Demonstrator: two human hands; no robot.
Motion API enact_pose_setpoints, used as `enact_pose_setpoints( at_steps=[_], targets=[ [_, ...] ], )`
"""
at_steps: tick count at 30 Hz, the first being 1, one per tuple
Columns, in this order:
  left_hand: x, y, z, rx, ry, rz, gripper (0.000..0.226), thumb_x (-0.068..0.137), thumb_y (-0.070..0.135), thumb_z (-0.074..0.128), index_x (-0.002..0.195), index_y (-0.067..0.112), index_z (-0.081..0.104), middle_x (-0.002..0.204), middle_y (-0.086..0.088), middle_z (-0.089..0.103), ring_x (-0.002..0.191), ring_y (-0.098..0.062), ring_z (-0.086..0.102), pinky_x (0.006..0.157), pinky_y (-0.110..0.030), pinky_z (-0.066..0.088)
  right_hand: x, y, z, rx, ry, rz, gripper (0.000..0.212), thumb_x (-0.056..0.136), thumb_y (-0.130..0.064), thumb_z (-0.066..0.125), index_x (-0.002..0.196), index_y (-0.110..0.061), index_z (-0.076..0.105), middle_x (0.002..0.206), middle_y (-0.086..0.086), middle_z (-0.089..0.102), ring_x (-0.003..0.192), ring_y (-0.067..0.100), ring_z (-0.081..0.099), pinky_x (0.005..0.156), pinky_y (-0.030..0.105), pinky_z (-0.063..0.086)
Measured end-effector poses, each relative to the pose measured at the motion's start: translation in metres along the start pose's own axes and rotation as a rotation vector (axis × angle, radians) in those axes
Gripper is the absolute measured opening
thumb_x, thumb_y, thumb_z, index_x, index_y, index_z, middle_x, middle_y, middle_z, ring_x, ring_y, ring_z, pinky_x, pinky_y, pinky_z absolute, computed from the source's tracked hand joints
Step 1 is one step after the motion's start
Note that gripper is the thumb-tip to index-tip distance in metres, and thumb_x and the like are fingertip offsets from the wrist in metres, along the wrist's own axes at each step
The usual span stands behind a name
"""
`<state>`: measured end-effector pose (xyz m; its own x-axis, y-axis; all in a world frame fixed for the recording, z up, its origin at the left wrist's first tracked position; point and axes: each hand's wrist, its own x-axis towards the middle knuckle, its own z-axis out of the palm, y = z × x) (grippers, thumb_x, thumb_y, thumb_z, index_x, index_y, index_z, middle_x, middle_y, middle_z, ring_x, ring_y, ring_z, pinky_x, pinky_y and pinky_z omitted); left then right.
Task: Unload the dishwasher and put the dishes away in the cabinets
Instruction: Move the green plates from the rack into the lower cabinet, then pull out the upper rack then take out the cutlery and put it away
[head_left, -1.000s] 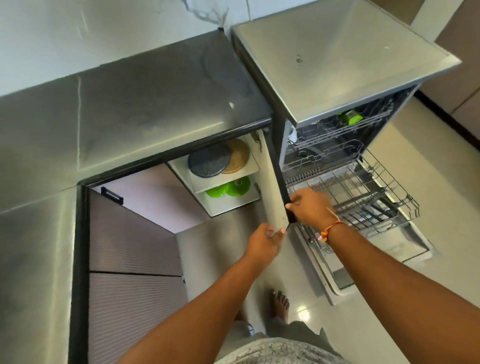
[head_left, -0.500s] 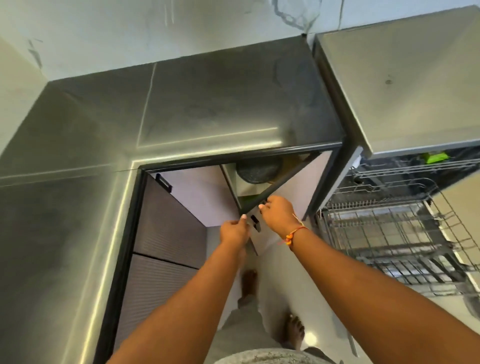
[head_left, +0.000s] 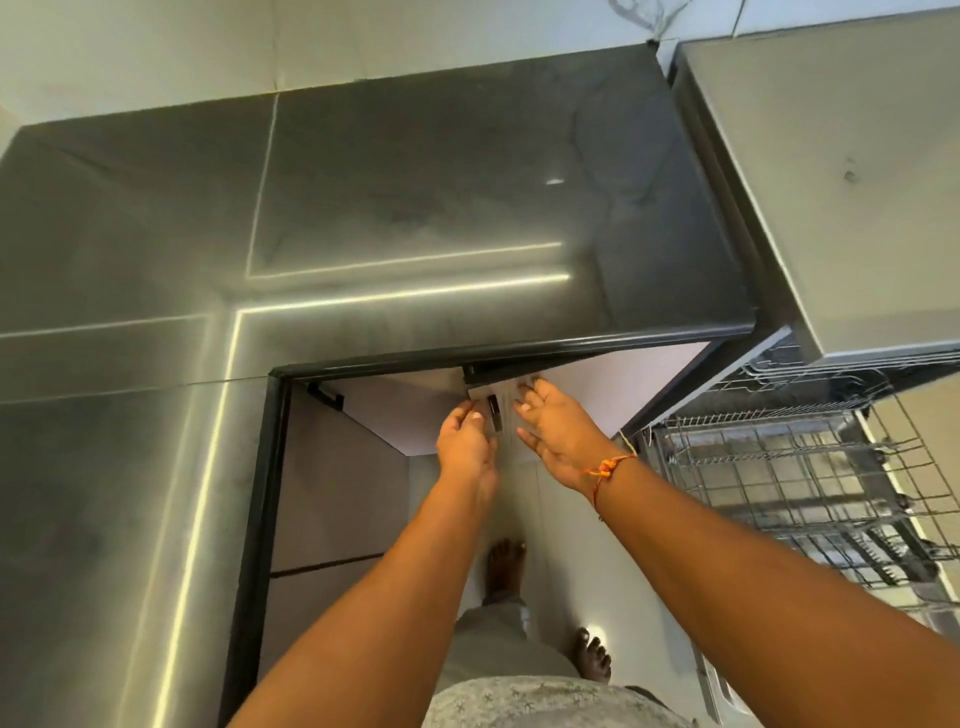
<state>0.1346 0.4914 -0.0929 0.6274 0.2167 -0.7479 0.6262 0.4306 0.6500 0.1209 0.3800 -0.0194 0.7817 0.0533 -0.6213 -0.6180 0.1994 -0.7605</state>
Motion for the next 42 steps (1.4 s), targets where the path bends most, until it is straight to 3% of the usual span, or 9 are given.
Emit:
enact_pose_setpoints(
  at_steps=[4, 14, 20, 24, 29, 32, 35, 38, 42],
  targets=[
    [0.027, 0.005, 0.003, 0.069, -0.118, 0.048, 0.042, 0.099, 0.001, 0.044, 0.135, 0.02, 0.055, 0.13, -0.001, 0.063, 0.117, -0.02, 0.06, 0.1, -0.038, 0.048, 0.016, -0.003, 0.008, -0.131, 0.009, -0.042, 0.062, 0.1, 0.008, 0.035, 0.151, -0.026, 0.032, 0.108, -0.029, 0.049, 0.107, -0.003, 0.052, 0.103, 0.031, 0.043],
    [0.068, 0.007, 0.008, 0.394, -0.331, 0.058, 0.063, 0.082, 0.019, 0.056, 0.137, 0.046, 0.045, 0.146, 0.003, 0.049, 0.134, -0.028, 0.047, 0.108, -0.055, 0.039, 0.033, -0.016, 0.001, -0.379, 0.008, -0.048, 0.065, 0.098, 0.008, 0.041, 0.155, -0.02, 0.026, 0.155, 0.002, 0.034, 0.141, 0.015, 0.029, 0.097, 0.019, 0.026],
    [0.025, 0.025, 0.022, 0.469, -0.249, 0.124, 0.068, 0.094, 0.015, 0.056, 0.152, 0.034, 0.025, 0.154, 0.001, 0.038, 0.135, -0.025, 0.043, 0.112, -0.049, 0.037, 0.035, -0.003, -0.011, -0.391, 0.055, -0.016, 0.072, 0.101, -0.007, 0.049, 0.157, -0.031, 0.012, 0.161, 0.007, 0.024, 0.147, 0.029, 0.026, 0.115, 0.038, 0.033],
    [0.01, 0.017, 0.026, 0.59, -0.133, 0.053, 0.052, 0.094, 0.02, 0.057, 0.143, 0.013, 0.039, 0.142, -0.009, 0.049, 0.126, -0.031, 0.049, 0.108, -0.046, 0.041, 0.022, 0.016, -0.039, -0.373, 0.165, 0.076, 0.071, 0.099, -0.033, 0.055, 0.157, -0.031, 0.014, 0.16, 0.01, 0.027, 0.143, 0.033, 0.033, 0.112, 0.052, 0.038],
    [-0.028, -0.033, 0.044, 0.681, -0.171, -0.108, 0.053, 0.098, 0.042, 0.051, 0.135, 0.005, 0.044, 0.134, -0.007, 0.052, 0.114, -0.034, 0.055, 0.102, -0.046, 0.046, -0.015, 0.054, -0.101, -0.242, 0.322, 0.186, 0.077, 0.087, -0.06, 0.055, 0.152, -0.028, 0.029, 0.153, 0.008, 0.038, 0.13, 0.031, 0.048, 0.101, 0.056, 0.047],
    [-0.06, -0.073, 0.061, 0.696, -0.27, -0.252, 0.047, 0.099, 0.05, 0.045, 0.128, 0.013, 0.051, 0.117, -0.009, 0.055, 0.101, -0.026, 0.057, 0.088, -0.038, 0.05, -0.051, 0.074, -0.137, -0.022, 0.416, 0.208, 0.043, 0.099, -0.05, 0.049, 0.134, -0.024, 0.048, 0.144, 0.019, 0.046, 0.127, 0.035, 0.052, 0.098, 0.043, 0.047],
    [-0.092, -0.123, 0.081, 0.791, -0.417, -0.354, 0.052, 0.096, 0.058, 0.043, 0.11, 0.01, 0.056, 0.102, -0.009, 0.055, 0.087, -0.022, 0.056, 0.076, -0.039, 0.053, -0.093, 0.104, -0.188, 0.16, 0.522, 0.228, 0.028, 0.098, -0.059, 0.043, 0.112, -0.036, 0.051, 0.117, 0.002, 0.059, 0.109, 0.023, 0.061, 0.083, 0.034, 0.047],
    [-0.125, -0.175, 0.107, 0.809, -0.485, -0.462, 0.065, 0.093, 0.063, 0.041, 0.119, 0.005, 0.052, 0.114, -0.014, 0.055, 0.078, -0.023, 0.055, 0.07, -0.046, 0.054, -0.14, 0.139, -0.242, 0.37, 0.629, 0.222, 0.047, 0.095, -0.066, 0.038, 0.124, -0.031, 0.053, 0.116, -0.006, 0.054, 0.103, 0.02, 0.062, 0.074, 0.032, 0.05],
    [-0.181, -0.239, 0.14, 0.743, -0.54, -0.574, 0.077, 0.094, 0.064, 0.034, 0.134, -0.002, 0.041, 0.124, -0.022, 0.053, 0.073, -0.025, 0.051, 0.079, -0.05, 0.052, -0.206, 0.192, -0.307, 0.596, 0.701, 0.212, 0.067, 0.096, -0.065, 0.035, 0.141, -0.017, 0.046, 0.136, 0.009, 0.051, 0.116, 0.027, 0.056, 0.097, 0.04, 0.048]
  ],
)
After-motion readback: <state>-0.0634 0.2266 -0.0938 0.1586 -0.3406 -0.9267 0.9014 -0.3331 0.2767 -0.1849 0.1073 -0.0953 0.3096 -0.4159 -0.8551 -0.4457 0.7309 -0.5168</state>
